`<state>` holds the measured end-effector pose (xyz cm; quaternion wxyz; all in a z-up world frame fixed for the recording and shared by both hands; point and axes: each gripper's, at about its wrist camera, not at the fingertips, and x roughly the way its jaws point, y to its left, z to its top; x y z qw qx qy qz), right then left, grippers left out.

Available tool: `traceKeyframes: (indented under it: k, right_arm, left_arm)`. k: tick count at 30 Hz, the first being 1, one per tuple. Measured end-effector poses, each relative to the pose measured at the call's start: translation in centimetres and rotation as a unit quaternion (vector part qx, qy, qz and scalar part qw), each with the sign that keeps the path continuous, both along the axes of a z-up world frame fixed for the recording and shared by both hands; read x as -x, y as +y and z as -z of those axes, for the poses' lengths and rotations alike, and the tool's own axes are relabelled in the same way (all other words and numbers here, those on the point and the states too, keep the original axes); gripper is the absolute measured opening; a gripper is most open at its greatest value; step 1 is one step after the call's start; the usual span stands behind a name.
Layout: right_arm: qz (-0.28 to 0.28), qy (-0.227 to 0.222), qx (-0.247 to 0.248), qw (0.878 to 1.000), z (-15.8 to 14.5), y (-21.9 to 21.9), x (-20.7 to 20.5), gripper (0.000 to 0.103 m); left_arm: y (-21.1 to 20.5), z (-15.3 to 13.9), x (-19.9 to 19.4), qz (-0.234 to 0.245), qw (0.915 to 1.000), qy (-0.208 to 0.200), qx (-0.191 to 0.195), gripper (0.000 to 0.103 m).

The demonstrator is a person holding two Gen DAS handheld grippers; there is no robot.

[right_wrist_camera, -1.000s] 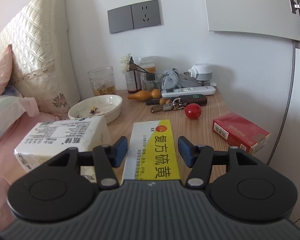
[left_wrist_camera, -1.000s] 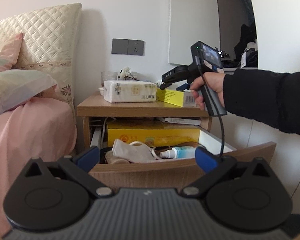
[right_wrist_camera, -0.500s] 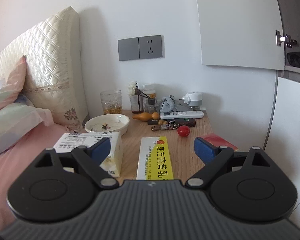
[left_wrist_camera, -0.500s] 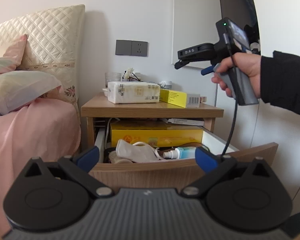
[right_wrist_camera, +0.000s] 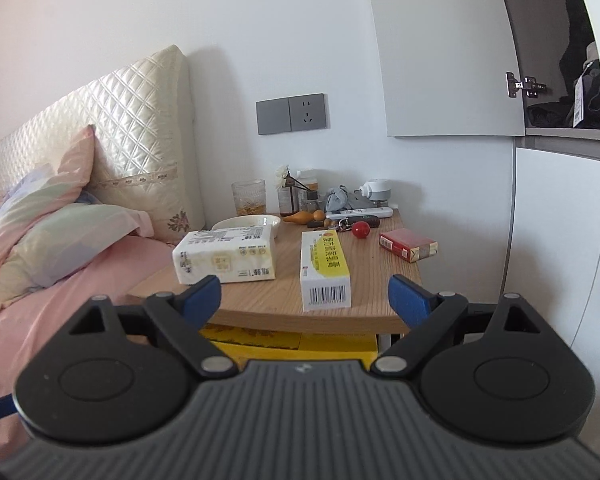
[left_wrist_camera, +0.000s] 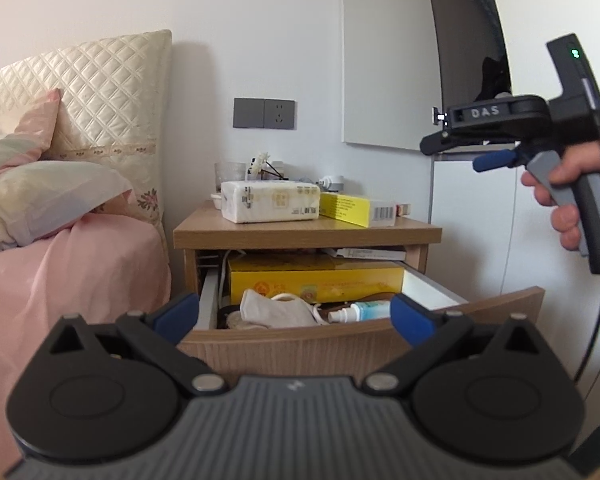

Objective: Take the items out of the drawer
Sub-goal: 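Withdraw the right tool back toward the open drawer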

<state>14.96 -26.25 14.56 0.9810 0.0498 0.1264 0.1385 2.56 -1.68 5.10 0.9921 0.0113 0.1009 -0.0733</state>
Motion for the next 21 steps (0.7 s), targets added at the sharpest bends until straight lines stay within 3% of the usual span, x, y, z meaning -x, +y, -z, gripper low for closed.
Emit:
traceKeyframes:
  k: [9, 21]
  right_arm:
    - [0.0, -0.031, -0.072, 0.997, 4.3, -0.2, 6.4, 0.092]
    - [0.026, -0.077, -0.036, 0.996, 8.2, 1.3, 10.5, 0.092]
  left_arm:
    - [0.3, -0.3, 0.8, -0.012, 0.9999, -0.007, -0.003, 0.103]
    - [0.4, -0.2, 1.0, -0.017, 0.9996, -0.013, -0.017, 0.103]
